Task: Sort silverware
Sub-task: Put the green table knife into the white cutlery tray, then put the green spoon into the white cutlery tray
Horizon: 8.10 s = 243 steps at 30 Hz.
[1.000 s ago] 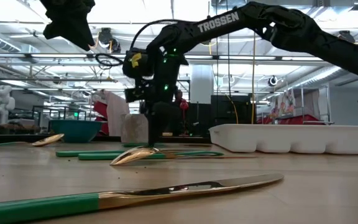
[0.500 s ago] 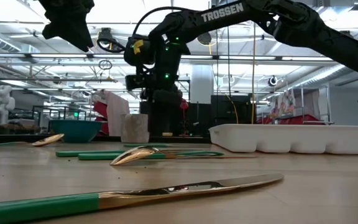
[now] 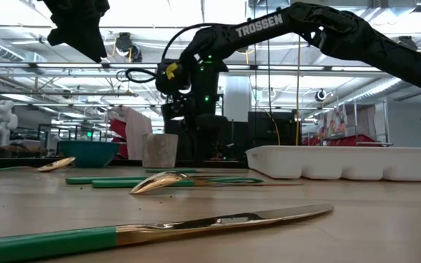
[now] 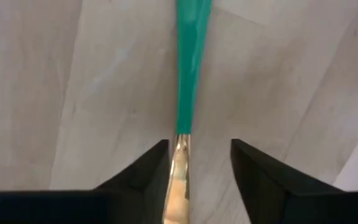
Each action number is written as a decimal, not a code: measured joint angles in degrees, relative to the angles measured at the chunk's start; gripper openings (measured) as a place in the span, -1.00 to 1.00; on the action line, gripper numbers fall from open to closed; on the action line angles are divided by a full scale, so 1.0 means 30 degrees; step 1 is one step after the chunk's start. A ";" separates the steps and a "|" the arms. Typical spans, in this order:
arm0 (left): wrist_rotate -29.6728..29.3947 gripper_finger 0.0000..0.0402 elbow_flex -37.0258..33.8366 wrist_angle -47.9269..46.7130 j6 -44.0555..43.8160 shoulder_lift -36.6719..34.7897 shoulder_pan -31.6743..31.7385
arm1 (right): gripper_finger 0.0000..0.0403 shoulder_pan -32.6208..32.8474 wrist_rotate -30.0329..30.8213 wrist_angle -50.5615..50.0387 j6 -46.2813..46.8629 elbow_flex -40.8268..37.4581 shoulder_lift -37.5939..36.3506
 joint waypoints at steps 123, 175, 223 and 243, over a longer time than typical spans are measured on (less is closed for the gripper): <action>-0.0087 -0.39 -0.1725 0.0211 0.0306 -0.0211 -0.0006 | -1.00 0.2053 0.2027 -0.6568 -0.9801 -0.5158 -1.3586; -0.1733 -0.39 -0.1725 0.1486 -0.0174 -0.0204 -0.0005 | -1.00 0.1212 0.0474 0.4572 -2.1367 -2.1464 -1.4647; -0.2527 -0.39 -0.1725 0.1064 -0.0168 -0.0211 0.0001 | -0.73 0.0552 -0.2650 0.6945 -1.7163 -2.4013 -1.4042; -0.2579 -0.39 -0.1725 0.1056 -0.0168 -0.0207 0.0001 | -0.29 0.0576 -0.1321 0.5270 -1.3276 -2.2200 -1.6293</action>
